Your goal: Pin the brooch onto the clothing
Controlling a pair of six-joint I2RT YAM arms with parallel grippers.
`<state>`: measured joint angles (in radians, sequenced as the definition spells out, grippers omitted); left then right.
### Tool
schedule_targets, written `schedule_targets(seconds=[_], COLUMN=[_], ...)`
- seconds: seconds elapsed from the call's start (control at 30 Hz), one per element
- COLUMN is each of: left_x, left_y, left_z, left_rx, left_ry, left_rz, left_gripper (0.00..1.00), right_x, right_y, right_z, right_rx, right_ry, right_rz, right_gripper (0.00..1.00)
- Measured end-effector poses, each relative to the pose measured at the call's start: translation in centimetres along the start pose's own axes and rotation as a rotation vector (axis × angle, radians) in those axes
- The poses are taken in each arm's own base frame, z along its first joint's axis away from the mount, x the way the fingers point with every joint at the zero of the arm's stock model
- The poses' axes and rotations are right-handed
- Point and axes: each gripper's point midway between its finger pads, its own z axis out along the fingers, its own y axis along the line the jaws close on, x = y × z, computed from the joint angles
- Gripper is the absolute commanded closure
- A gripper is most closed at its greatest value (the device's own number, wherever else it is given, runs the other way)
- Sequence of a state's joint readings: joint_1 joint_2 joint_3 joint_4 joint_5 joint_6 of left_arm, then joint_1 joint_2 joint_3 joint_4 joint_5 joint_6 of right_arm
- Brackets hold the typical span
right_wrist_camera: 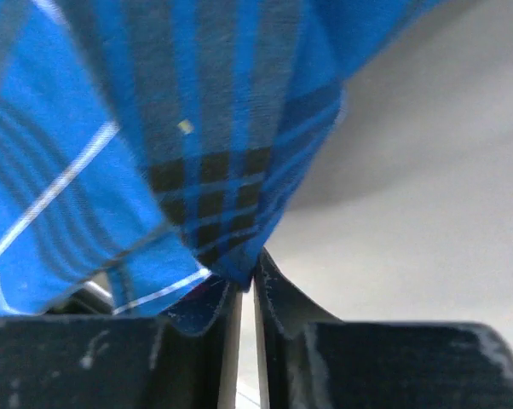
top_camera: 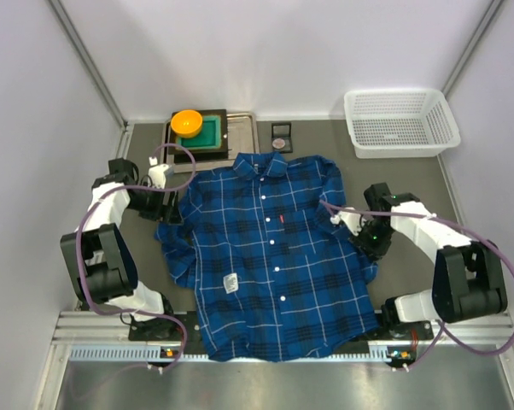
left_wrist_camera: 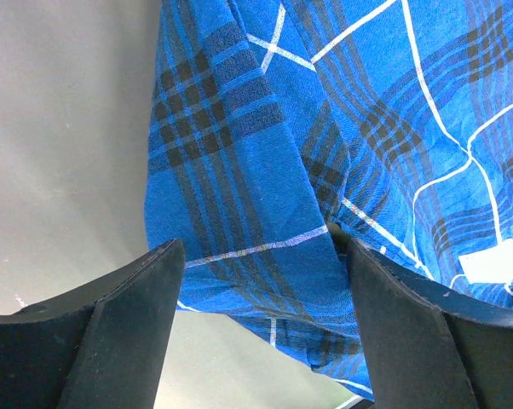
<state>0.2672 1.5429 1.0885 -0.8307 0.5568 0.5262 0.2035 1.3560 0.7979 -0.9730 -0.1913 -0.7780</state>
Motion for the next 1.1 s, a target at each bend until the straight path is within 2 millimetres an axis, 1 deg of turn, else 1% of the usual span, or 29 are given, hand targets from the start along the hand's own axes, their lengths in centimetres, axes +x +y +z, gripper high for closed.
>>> schedule_targets(seconds=[0.1, 0.13, 0.2, 0.3, 0.33, 0.37, 0.4, 0.43, 0.47, 0.5, 0.53, 0.57, 0.6, 0.63, 0.67, 0.7, 0.73, 0.77, 0.8, 0.87, 0.93, 1.0, 1.07, 1.1], left_x=[-0.1, -0.1, -0.1, -0.1, -0.2, -0.2, -0.3, -0.4, -0.5, -0.6, -0.7, -0.8, -0.9, -0.9, -1.0, -1.0, -1.0, -1.0, -1.0, -1.0, -1.1, -1.1, -1.3, -1.4], left_y=[0.0, 0.0, 0.0, 0.0, 0.1, 0.1, 0.2, 0.2, 0.2, 0.2, 0.2, 0.2, 0.2, 0.2, 0.2, 0.2, 0.2, 0.2, 0.2, 0.2, 0.2, 0.2, 0.0, -0.2], left_z=[0.0, 0.0, 0.0, 0.0, 0.0, 0.0, 0.0, 0.0, 0.0, 0.0, 0.0, -0.1, -0.1, -0.1, -0.1, -0.1, -0.1, -0.1, -0.1, -0.1, -0.2, -0.2, -0.4, -0.4], left_rx=[-0.001, -0.001, -0.001, -0.001, -0.002, -0.004, -0.005, -0.006, -0.006, -0.006, -0.006, -0.007, -0.007, -0.008, -0.008, -0.009, -0.009, -0.010, -0.010, -0.010, -0.011, -0.011, -0.003, 0.002], left_ry=[-0.001, -0.001, -0.001, -0.003, -0.005, -0.009, -0.011, -0.014, -0.017, -0.020, -0.022, -0.025, -0.028, -0.030, -0.032, -0.033, -0.033, -0.033, -0.033, -0.034, -0.035, -0.038, -0.047, -0.052], left_rz=[0.001, 0.001, 0.001, 0.001, 0.002, 0.004, 0.004, 0.002, 0.001, 0.000, -0.004, -0.007, -0.010, -0.012, -0.013, -0.015, -0.016, -0.018, -0.019, -0.021, -0.020, -0.019, -0.017, -0.015], left_gripper=[0.19, 0.19, 0.19, 0.18, 0.18, 0.18, 0.19, 0.18, 0.18, 0.18, 0.18, 0.18, 0.18, 0.18, 0.18, 0.18, 0.18, 0.17, 0.17, 0.16, 0.16, 0.16, 0.15, 0.15], right_x=[0.7, 0.8, 0.3, -2.0, -3.3, -5.0, -6.2, -7.7, -9.4, -10.7, -12.7, -14.8, -16.4, -17.6, -18.2, -18.3, -18.1, -17.6, -17.0, -16.0, -15.2, -15.3, -15.5, -15.8], right_y=[-1.8, -2.3, -3.3, -5.7, -6.5, -7.4, -7.8, -7.8, -7.3, -6.4, -4.4, -1.7, 1.4, 4.6, 7.3, 9.9, 11.9, 13.4, 14.7, 15.6, 15.1, 13.9, 11.7, 10.3], right_z=[0.2, 0.0, -0.9, -4.0, -5.5, -7.5, -8.8, -10.5, -11.9, -12.6, -13.3, -13.5, -13.1, -12.5, -11.8, -10.9, -10.0, -9.0, -8.1, -7.1, -6.9, -7.1, -7.6, -8.1], right_rx=[0.051, 0.070, 0.114, 0.217, 0.259, 0.309, 0.341, 0.379, 0.412, 0.421, 0.429, 0.419, 0.388, 0.348, 0.315, 0.281, 0.252, 0.225, 0.196, 0.161, 0.143, 0.129, 0.107, 0.108], right_ry=[0.031, 0.037, 0.031, -0.029, -0.065, -0.113, -0.149, -0.192, -0.230, -0.258, -0.292, -0.322, -0.346, -0.358, -0.359, -0.349, -0.331, -0.305, -0.278, -0.240, -0.214, -0.223, -0.240, -0.253], right_rz=[0.039, 0.043, 0.040, 0.030, 0.027, 0.012, 0.004, -0.021, -0.065, -0.109, -0.187, -0.290, -0.391, -0.495, -0.581, -0.662, -0.726, -0.782, -0.831, -0.865, -0.845, -0.775, -0.656, -0.583], right_gripper=[1.00, 1.00, 1.00, 1.00, 1.00, 1.00, 1.00, 1.00, 1.00, 1.00, 1.00, 1.00, 0.97, 0.84, 0.50, 0.34, 0.20, 0.10, 0.08, 0.06, 0.06, 0.09, 0.12, 0.13])
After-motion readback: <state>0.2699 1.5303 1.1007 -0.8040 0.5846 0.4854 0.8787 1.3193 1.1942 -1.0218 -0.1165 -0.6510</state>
